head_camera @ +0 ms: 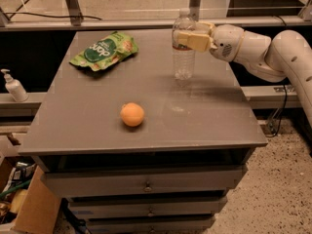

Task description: Place water bottle upright

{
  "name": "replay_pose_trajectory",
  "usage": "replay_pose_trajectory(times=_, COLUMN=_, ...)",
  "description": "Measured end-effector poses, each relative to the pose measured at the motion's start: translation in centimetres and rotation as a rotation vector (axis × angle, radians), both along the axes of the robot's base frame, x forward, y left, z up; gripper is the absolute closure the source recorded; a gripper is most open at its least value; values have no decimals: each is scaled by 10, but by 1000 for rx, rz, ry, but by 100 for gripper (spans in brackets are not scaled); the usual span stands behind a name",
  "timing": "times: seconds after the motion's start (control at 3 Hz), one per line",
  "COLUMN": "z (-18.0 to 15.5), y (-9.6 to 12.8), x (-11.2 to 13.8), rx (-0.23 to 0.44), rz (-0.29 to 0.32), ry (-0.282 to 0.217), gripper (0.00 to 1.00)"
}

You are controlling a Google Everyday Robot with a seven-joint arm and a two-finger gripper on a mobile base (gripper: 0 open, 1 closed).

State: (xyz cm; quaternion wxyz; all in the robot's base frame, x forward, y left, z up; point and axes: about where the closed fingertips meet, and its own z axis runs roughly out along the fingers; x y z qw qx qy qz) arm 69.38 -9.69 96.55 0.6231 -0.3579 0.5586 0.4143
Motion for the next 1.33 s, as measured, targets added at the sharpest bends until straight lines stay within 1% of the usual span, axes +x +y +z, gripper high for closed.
replay_pose_trajectory(times=0.67, z=-9, y=-1, x=-1, rx=21, rz=20, ry=-36, gripper=100)
replay_pose_trajectory(times=1.33, z=-16, y=0, x=-4, rx=16, rz=51, ry=-76, gripper=100)
